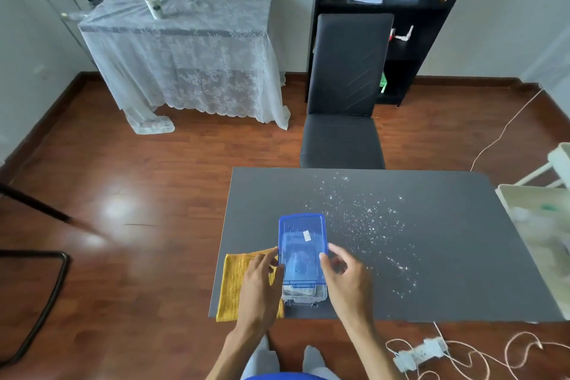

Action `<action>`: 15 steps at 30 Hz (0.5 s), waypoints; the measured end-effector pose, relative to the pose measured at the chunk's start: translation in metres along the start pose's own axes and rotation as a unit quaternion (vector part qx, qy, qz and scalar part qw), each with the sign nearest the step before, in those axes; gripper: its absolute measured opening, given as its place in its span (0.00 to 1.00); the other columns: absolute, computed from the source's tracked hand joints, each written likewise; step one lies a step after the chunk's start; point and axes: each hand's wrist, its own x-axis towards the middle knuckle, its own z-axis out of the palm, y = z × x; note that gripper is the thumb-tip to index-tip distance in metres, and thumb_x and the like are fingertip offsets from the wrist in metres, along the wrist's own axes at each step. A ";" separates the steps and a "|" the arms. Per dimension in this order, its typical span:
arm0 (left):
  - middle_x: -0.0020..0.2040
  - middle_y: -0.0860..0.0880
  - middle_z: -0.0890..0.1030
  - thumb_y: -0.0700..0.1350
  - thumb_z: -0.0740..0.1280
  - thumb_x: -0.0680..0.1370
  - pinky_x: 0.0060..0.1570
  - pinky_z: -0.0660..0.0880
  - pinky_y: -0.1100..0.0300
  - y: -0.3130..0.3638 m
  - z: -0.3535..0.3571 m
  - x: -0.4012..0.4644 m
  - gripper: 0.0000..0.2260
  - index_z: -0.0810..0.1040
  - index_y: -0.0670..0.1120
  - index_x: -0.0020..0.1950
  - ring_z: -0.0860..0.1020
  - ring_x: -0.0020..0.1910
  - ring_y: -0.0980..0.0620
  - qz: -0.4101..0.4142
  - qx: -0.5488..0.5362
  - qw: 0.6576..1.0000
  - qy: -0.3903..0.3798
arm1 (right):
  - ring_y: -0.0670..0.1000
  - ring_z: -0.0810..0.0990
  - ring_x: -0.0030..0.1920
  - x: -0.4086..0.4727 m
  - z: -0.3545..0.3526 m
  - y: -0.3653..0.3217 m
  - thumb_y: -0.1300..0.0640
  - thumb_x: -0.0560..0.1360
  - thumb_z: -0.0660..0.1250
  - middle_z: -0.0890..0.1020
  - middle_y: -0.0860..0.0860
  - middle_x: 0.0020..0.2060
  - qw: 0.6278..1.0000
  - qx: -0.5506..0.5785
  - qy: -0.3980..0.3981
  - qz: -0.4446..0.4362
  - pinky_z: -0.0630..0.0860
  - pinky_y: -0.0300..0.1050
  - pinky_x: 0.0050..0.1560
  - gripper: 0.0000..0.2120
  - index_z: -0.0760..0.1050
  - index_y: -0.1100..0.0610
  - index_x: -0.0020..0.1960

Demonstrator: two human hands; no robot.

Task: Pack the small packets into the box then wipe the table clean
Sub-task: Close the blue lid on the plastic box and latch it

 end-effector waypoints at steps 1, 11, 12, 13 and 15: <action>0.50 0.63 0.75 0.46 0.65 0.80 0.45 0.70 0.69 0.000 0.004 -0.006 0.14 0.77 0.53 0.66 0.75 0.48 0.61 -0.005 -0.001 1.000 0.000 | 0.47 0.83 0.37 -0.004 -0.001 0.007 0.48 0.77 0.72 0.84 0.44 0.36 1.000 0.010 -0.005 0.010 0.81 0.50 0.44 0.12 0.84 0.48 0.59; 0.51 0.56 0.77 0.45 0.65 0.81 0.51 0.75 0.53 -0.002 0.026 -0.032 0.16 0.75 0.50 0.68 0.75 0.51 0.53 -0.019 0.060 0.998 0.027 | 0.43 0.82 0.38 -0.007 -0.002 0.041 0.50 0.78 0.71 0.84 0.43 0.36 0.998 -0.009 -0.064 0.015 0.77 0.44 0.42 0.13 0.84 0.51 0.61; 0.51 0.56 0.76 0.45 0.65 0.81 0.51 0.75 0.54 -0.002 0.027 -0.031 0.16 0.75 0.50 0.68 0.75 0.51 0.53 -0.019 0.062 0.997 0.031 | 0.45 0.83 0.39 -0.005 -0.002 0.042 0.51 0.78 0.71 0.84 0.43 0.37 0.997 -0.016 -0.069 0.012 0.78 0.45 0.44 0.13 0.83 0.51 0.61; 0.51 0.56 0.76 0.44 0.65 0.80 0.51 0.75 0.54 -0.002 0.028 -0.030 0.16 0.75 0.50 0.69 0.75 0.51 0.53 -0.021 0.065 0.997 0.033 | 0.47 0.83 0.40 -0.004 -0.001 0.043 0.51 0.78 0.71 0.84 0.43 0.38 0.997 -0.020 -0.076 0.009 0.79 0.46 0.46 0.13 0.83 0.52 0.62; 0.51 0.55 0.77 0.44 0.65 0.80 0.51 0.75 0.54 -0.003 0.028 -0.027 0.17 0.75 0.49 0.69 0.75 0.51 0.52 -0.027 0.074 0.996 0.032 | 0.49 0.83 0.41 -0.001 0.000 0.042 0.50 0.79 0.71 0.85 0.44 0.39 0.996 -0.025 -0.087 0.004 0.79 0.47 0.48 0.14 0.83 0.52 0.62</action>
